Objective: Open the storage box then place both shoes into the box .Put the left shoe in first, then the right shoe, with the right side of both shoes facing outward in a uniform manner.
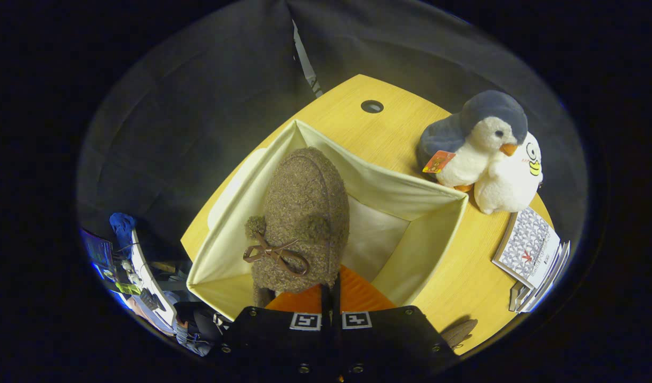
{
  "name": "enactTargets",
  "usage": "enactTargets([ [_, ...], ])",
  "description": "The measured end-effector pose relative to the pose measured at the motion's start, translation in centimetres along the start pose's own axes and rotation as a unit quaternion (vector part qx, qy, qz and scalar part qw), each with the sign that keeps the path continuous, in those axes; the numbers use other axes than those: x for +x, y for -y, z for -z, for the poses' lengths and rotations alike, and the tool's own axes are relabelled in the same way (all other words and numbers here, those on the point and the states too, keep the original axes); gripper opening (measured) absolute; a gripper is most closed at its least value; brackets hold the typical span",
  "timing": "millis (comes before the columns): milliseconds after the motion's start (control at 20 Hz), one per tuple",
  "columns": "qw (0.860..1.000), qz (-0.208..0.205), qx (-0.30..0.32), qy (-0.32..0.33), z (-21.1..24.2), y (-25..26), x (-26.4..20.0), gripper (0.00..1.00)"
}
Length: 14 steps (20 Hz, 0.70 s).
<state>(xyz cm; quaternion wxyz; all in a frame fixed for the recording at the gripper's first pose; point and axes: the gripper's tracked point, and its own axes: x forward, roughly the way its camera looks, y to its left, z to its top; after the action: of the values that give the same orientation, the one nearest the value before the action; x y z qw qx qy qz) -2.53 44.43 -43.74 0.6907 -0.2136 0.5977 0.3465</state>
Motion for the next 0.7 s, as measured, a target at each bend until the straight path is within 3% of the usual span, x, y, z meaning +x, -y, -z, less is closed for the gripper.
enactTargets([
  [150,1.000,0.001,0.011,-0.004,-0.2,-0.1,1.0,0.01],
  [200,1.000,-0.016,0.020,0.000,-0.5,-0.7,0.7,0.01],
  [300,0.999,-0.017,0.024,0.015,-1.1,-0.9,0.0,0.16],
  [450,0.999,-0.002,0.015,0.049,-2.1,-0.2,-2.7,0.73],
  [700,0.995,-0.025,0.031,0.090,-1.9,0.7,-8.5,0.74],
])
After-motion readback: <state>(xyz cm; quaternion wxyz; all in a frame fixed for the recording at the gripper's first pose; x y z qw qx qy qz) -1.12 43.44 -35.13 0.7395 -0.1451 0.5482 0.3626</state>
